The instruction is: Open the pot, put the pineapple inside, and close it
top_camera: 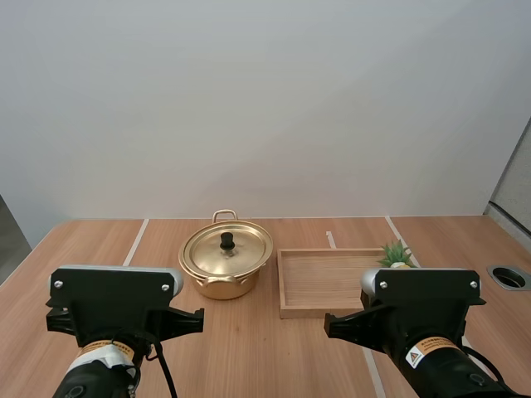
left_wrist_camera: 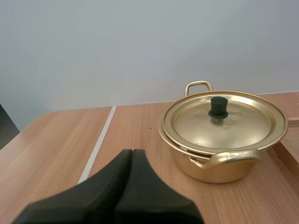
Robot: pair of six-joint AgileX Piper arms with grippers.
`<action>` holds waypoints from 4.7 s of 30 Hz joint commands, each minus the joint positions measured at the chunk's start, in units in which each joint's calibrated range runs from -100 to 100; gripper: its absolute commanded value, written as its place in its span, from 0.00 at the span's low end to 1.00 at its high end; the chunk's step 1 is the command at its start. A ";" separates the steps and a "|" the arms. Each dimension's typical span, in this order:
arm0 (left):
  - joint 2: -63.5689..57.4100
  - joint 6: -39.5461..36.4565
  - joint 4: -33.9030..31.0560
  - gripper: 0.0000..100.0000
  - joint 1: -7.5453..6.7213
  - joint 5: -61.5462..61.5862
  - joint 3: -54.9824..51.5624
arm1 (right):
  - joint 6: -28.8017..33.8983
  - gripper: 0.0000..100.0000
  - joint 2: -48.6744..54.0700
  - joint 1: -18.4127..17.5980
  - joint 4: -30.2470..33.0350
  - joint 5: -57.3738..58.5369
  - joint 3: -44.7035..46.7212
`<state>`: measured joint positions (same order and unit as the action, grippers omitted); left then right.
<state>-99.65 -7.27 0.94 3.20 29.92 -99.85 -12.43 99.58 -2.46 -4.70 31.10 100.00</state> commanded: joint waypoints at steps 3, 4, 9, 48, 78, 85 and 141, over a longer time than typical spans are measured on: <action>-0.35 -0.42 0.45 0.00 -0.03 -0.67 -0.15 | 0.36 0.00 0.42 -0.05 0.43 0.01 0.00; -0.35 -0.42 0.45 0.00 -0.03 -0.67 -0.15 | 0.36 0.00 0.42 -0.05 0.43 0.01 0.00; -0.35 -0.42 0.45 0.00 -0.03 -0.67 -0.15 | 0.36 0.00 0.42 -0.05 0.43 0.01 0.00; -0.35 -0.42 0.45 0.00 -0.03 -0.67 -0.15 | 0.36 0.00 0.42 -0.05 0.43 0.01 0.00; -0.35 -0.42 0.45 0.00 -0.03 -0.67 -0.15 | 0.36 0.00 0.42 -0.05 0.43 0.01 0.00; -0.35 -0.42 0.45 0.00 -0.03 -0.67 -0.15 | 0.36 0.00 0.42 -0.05 0.43 0.01 0.00; -0.35 1.89 -2.00 0.00 -0.03 -36.89 6.21 | -1.38 0.00 0.42 -0.96 6.02 -30.38 -11.96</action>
<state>-99.65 -5.47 -0.37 3.20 -3.87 -97.41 -13.04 99.72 -3.32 0.79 1.79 95.98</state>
